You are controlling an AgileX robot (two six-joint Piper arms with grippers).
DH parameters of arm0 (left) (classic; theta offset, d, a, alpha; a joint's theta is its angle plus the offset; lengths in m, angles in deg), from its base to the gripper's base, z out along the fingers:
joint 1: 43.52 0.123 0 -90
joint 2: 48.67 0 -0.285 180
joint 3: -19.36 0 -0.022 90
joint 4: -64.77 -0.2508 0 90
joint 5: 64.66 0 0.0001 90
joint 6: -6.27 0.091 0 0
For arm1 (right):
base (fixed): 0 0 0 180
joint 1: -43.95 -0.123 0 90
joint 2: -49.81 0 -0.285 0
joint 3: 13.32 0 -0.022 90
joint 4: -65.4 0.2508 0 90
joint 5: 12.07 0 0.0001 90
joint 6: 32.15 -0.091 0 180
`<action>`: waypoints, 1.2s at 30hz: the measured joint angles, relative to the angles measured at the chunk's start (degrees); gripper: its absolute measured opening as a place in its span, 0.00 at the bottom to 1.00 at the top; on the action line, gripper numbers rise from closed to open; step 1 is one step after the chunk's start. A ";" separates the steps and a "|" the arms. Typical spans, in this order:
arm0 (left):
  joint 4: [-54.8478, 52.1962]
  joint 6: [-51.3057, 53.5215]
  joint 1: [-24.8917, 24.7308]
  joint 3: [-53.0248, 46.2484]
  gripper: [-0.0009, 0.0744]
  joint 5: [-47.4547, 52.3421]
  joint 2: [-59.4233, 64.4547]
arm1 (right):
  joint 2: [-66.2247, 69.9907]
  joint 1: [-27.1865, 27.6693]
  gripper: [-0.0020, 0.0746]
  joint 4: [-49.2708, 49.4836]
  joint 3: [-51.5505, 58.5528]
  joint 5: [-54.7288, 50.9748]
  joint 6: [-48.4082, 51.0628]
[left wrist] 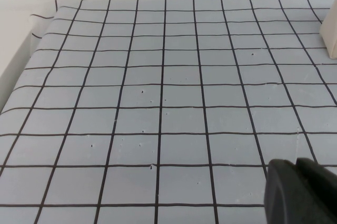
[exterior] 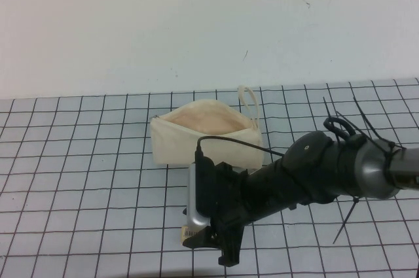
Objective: Put eraser into pencil case
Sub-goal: Pick up the eraser from the table
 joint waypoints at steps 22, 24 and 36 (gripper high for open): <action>0.00 -0.15 0.00 0.00 0.01 0.00 0.00 | 4.01 -0.20 0.29 4.10 -0.15 1.46 3.70; 0.00 -0.15 0.00 0.00 0.01 0.00 0.00 | 4.01 -0.20 0.29 4.24 -0.15 1.57 3.70; 0.00 -0.15 0.00 0.00 0.01 0.00 0.00 | -2.08 -0.20 0.29 5.71 -3.46 2.63 3.70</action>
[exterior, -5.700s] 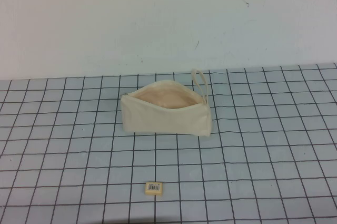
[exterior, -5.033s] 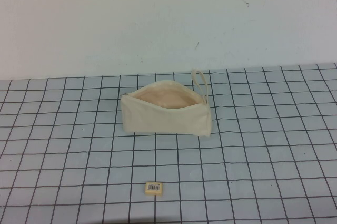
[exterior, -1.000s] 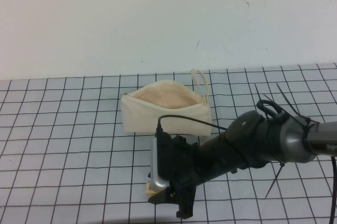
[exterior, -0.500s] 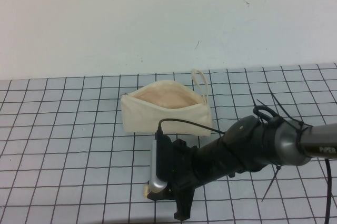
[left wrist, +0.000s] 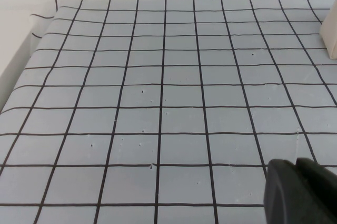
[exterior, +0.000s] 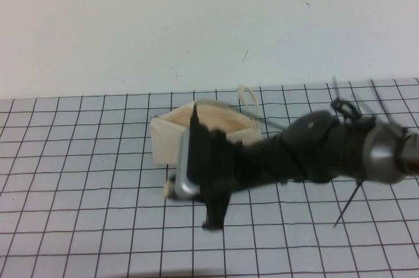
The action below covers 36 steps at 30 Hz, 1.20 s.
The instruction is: Put eraser into pencil case
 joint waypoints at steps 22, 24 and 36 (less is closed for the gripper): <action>0.00 0.00 0.00 0.00 0.01 0.00 0.00 | -1.44 -0.14 0.72 17.61 -6.82 32.39 0.22; 0.00 0.00 0.00 0.00 0.01 0.00 0.00 | -2.14 -0.14 0.69 19.18 -6.82 33.91 0.22; -0.13 0.00 0.00 0.00 0.01 0.00 0.00 | -17.41 -0.14 0.04 23.04 -6.82 36.68 2.21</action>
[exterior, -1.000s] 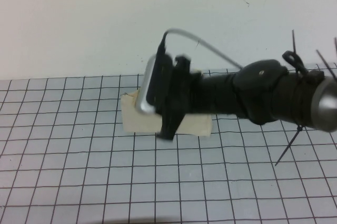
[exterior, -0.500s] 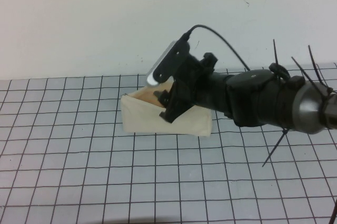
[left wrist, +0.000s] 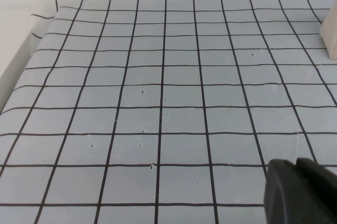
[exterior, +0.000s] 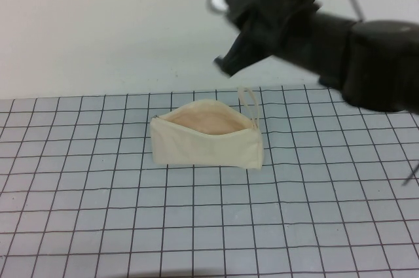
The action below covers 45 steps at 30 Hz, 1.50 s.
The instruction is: Put eraser into pencil case
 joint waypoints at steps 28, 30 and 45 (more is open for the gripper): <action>0.00 0.24 0.00 0.00 0.01 0.00 0.00 | -57.82 0.00 0.03 -36.03 50.15 -58.17 -35.62; 0.00 0.47 0.00 0.00 0.01 0.00 0.00 | -59.84 0.00 0.03 -50.08 48.77 -67.54 -46.81; 0.00 0.65 0.00 0.00 0.01 0.00 0.00 | -89.80 0.00 0.03 -99.52 46.06 -63.91 -98.25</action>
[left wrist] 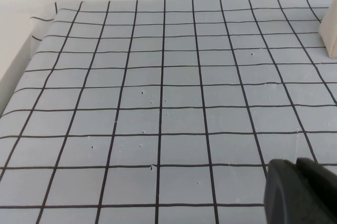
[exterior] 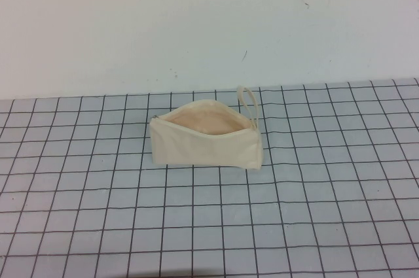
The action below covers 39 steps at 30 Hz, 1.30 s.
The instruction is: Put eraser into pencil case
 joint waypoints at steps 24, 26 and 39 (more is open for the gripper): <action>0.00 0.00 0.00 0.00 0.01 0.00 0.00 | -6.03 0.00 0.02 1.38 15.90 15.16 -4.69; 0.00 0.00 0.00 0.00 0.01 0.00 0.00 | -6.03 0.00 0.02 1.38 16.05 15.66 -4.69; 0.00 0.00 0.00 0.00 0.01 0.00 0.00 | -6.50 29.95 0.02 1.50 16.16 15.88 -0.96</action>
